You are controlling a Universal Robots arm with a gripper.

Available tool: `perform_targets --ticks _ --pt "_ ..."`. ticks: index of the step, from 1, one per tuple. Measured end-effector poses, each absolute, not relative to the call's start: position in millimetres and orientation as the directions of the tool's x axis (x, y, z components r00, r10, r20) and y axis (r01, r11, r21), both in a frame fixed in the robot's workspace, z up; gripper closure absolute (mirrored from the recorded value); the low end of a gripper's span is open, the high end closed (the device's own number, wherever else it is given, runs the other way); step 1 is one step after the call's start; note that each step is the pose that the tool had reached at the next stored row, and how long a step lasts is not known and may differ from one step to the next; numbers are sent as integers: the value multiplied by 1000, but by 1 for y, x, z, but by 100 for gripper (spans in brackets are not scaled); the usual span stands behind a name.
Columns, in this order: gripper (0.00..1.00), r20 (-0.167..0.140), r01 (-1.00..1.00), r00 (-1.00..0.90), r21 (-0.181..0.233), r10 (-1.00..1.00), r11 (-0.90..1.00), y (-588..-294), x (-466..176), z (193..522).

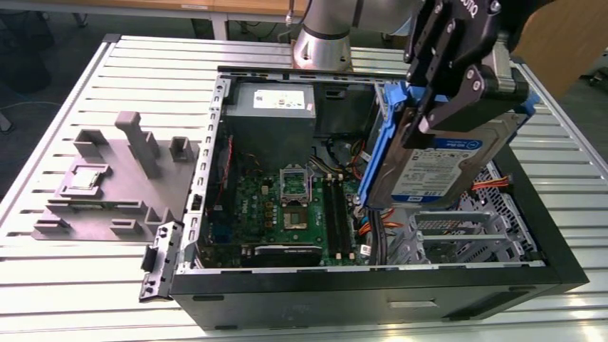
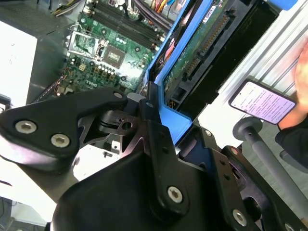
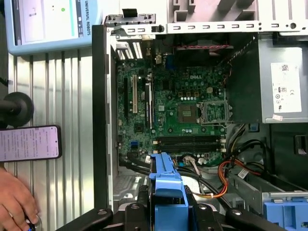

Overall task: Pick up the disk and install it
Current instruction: 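Insert the disk into the insertion slot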

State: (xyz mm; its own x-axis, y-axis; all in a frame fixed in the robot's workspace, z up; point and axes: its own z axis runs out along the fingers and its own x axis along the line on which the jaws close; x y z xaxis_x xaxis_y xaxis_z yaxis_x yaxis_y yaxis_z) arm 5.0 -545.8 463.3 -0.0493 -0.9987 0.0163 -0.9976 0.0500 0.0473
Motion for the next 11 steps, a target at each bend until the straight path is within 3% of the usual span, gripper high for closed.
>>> perform_targets --ticks 11 --pt "64 16 -998 -49 47 -999 50 -548 27 461"
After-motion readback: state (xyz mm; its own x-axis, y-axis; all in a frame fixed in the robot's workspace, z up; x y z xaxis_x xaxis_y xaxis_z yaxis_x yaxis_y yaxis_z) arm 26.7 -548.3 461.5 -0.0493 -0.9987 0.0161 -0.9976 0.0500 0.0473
